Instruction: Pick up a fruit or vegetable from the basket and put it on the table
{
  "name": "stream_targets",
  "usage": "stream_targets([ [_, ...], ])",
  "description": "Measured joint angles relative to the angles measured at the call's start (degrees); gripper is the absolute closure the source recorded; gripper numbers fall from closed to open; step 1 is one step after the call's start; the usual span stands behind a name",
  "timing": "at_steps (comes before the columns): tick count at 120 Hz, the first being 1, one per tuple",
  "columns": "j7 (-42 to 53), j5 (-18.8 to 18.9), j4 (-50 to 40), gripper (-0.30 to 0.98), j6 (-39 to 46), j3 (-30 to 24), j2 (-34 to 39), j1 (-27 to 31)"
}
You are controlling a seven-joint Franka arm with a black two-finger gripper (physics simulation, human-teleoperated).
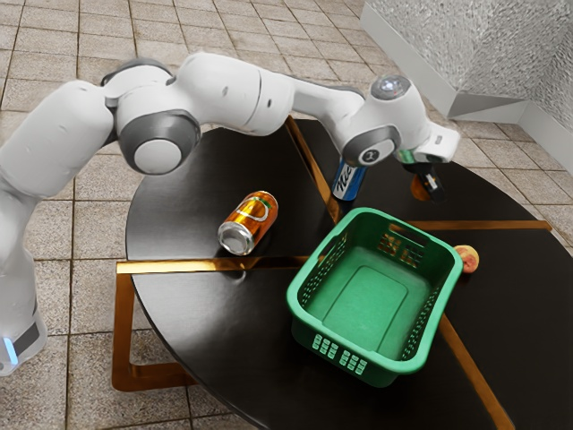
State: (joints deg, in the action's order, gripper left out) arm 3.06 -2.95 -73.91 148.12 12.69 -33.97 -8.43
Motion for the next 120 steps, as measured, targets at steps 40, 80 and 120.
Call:
stream_targets([
  [40, -1.28, -0.65, 0.43, 0.48, 3.91, -0.68, -4.39, 1.21],
  [80, -1.24, -1.77, 1.08, 0.15, 4.69, -1.06, -7.28, 1.31],
  [120, -3.92, -3.72, 19.53, 0.03, -53.08, 17.84, 14.2, -13.54],
])
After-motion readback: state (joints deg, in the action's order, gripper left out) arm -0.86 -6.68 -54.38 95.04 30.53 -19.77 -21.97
